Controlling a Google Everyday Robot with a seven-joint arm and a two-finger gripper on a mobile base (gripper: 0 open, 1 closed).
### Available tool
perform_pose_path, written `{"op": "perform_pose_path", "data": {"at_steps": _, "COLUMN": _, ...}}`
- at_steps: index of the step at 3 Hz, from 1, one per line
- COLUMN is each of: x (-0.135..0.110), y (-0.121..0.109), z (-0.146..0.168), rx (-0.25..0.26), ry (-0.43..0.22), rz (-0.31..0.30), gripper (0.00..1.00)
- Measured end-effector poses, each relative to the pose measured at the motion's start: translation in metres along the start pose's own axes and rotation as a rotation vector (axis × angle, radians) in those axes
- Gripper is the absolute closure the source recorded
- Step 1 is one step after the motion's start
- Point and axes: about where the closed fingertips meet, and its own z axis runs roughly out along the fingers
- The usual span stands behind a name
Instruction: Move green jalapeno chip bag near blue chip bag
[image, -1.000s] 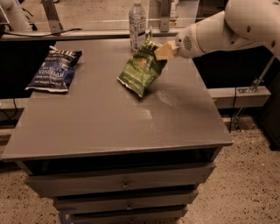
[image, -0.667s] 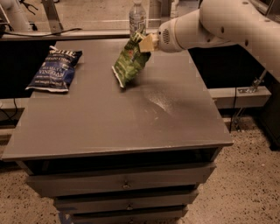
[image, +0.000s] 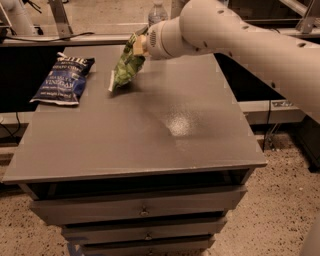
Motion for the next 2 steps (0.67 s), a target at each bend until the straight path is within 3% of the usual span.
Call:
{"op": "perform_pose_path", "data": {"at_steps": 1, "x": 0.003, "y": 0.030, "z": 0.023, "rx": 0.006, "ry": -0.016, "rz": 0.071, "gripper": 1.00}}
{"op": "perform_pose_path", "data": {"at_steps": 2, "x": 0.014, "y": 0.055, "z": 0.036, "rx": -0.022, "ry": -0.022, "rz": 0.127, "gripper": 1.00}}
